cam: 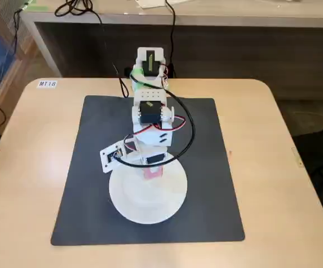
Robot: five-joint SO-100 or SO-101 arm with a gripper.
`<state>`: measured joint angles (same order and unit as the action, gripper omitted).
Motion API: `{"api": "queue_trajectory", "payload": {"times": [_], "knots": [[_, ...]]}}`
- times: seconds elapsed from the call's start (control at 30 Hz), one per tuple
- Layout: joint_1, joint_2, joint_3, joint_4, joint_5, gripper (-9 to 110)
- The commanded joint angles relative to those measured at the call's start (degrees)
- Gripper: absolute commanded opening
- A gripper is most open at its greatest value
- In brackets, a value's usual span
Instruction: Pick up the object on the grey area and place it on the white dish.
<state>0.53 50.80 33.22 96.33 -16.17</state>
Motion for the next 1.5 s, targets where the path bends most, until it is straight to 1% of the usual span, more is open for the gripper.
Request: {"api": "queue_trajectory", "payload": {"times": [0.0, 0.13, 0.23, 0.4, 0.57, 0.77, 1.2, 1.47], "knots": [[0.62, 0.97, -3.78, 0.26, -0.44, 3], [0.62, 0.53, -3.78, 0.26, -0.53, 4], [0.62, 0.35, -3.78, 0.35, -0.53, 8], [0.62, 0.18, -3.78, 0.35, -0.53, 9], [0.53, 0.26, -3.78, 0.35, -1.14, 17], [0.62, 0.88, -3.78, 0.35, -1.32, 20], [0.62, 2.20, -3.87, 0.53, -1.32, 34], [0.88, 5.80, -0.79, 0.79, -0.53, 43]]}}
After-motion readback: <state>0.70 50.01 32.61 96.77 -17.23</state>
